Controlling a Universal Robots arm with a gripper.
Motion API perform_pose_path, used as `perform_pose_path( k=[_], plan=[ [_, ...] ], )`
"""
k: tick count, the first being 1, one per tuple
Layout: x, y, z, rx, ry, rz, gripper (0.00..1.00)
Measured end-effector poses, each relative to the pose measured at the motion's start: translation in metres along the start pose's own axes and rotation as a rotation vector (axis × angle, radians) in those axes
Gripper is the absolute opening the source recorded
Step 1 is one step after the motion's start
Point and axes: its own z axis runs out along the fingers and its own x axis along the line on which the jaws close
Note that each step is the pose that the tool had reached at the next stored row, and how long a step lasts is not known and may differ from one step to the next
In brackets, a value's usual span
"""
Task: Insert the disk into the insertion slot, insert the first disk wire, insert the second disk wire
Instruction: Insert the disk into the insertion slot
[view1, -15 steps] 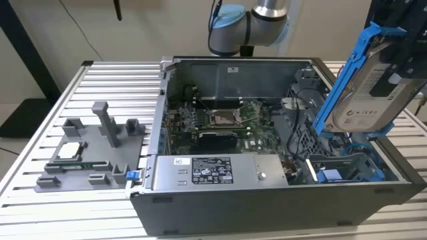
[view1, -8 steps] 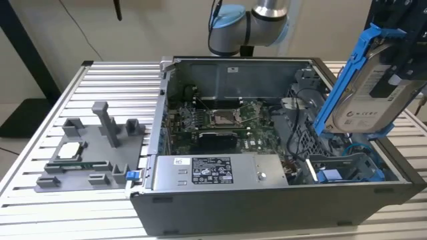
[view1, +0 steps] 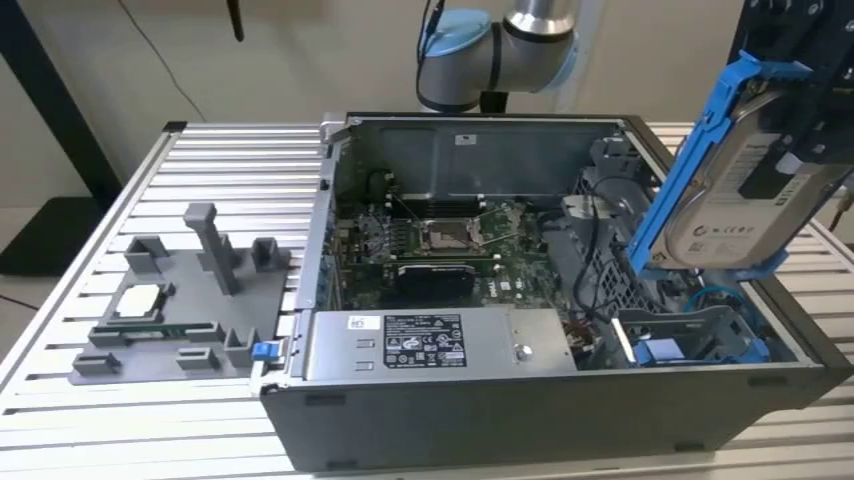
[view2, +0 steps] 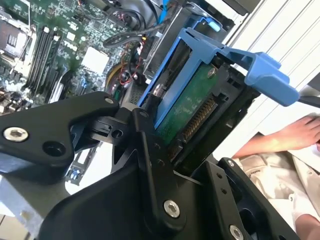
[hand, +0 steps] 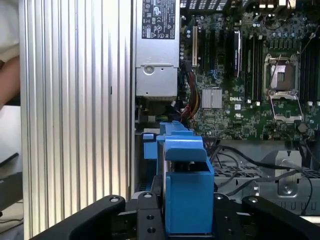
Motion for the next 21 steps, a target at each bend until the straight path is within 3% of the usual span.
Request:
perform_pose_path(
  k=[6,17,21],
  plan=[
    [0.0041,-0.0015,0.0043,0.0008,0.0003,0.001,0.0],
    [0.0079,-0.0149,0.0085,0.0009,0.0021,0.004,0.0],
    [0.0079,-0.0159,0.0085,0.0009,0.0026,0.004,0.0]
  ],
)
